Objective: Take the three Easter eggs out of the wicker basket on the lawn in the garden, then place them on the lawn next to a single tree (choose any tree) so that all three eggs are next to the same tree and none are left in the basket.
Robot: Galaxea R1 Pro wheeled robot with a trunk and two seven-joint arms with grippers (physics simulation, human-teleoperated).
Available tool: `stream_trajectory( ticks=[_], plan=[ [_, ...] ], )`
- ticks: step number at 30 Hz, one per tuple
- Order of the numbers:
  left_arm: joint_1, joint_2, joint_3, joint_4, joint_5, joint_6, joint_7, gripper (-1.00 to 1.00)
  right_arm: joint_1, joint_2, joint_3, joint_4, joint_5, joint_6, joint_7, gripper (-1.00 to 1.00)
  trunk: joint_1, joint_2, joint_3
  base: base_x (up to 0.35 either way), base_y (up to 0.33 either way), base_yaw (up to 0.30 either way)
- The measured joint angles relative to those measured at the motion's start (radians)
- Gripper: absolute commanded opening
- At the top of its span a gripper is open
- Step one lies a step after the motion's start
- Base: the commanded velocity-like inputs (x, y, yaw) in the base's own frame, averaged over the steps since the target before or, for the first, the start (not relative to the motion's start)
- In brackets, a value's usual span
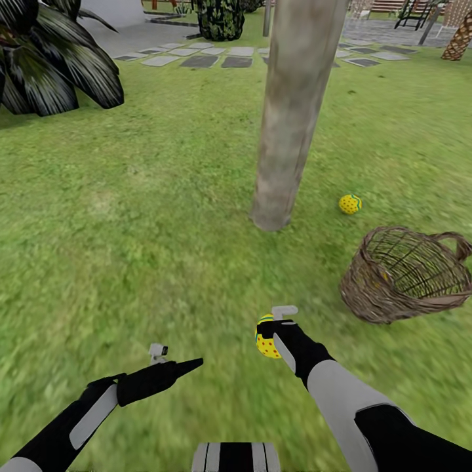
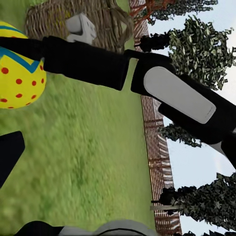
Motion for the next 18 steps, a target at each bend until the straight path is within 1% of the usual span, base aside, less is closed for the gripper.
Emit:
stream_trajectory(
  ticks=[1,4,5,10,18],
  plan=[
    [0.0,0.0,-0.002,0.0,0.0,0.0,0.003,1.0,0.0,0.0,0.0,0.0,0.0,0.0,0.0,-1.0,0.004,-0.007,-0.005,0.0,0.0,0.0],
    [0.0,0.0,-0.034,0.0,0.0,0.0,0.008,1.0,0.0,0.0,0.0,0.0,0.0,0.0,0.0,-1.0,0.015,-0.028,-0.019,0.0,0.0,0.0],
    [0.0,0.0,-0.038,0.0,0.0,0.0,0.008,1.0,0.0,0.0,0.0,-0.001,0.0,0.0,0.0,-1.0,0.019,-0.035,-0.024,0.0,0.0,0.0],
    [0.0,0.0,-0.041,0.0,-0.001,0.0,0.008,1.0,0.0,0.0,0.0,-0.002,0.0,0.0,0.0,-1.0,0.038,-0.07,-0.047,0.0,0.0,0.0],
    [0.0,0.002,-0.041,0.0,0.0,0.0,0.006,1.0,0.0,0.0,0.001,-0.004,0.0,0.005,0.001,-1.0,0.038,-0.07,-0.049,0.0,0.0,0.0]
  ],
)
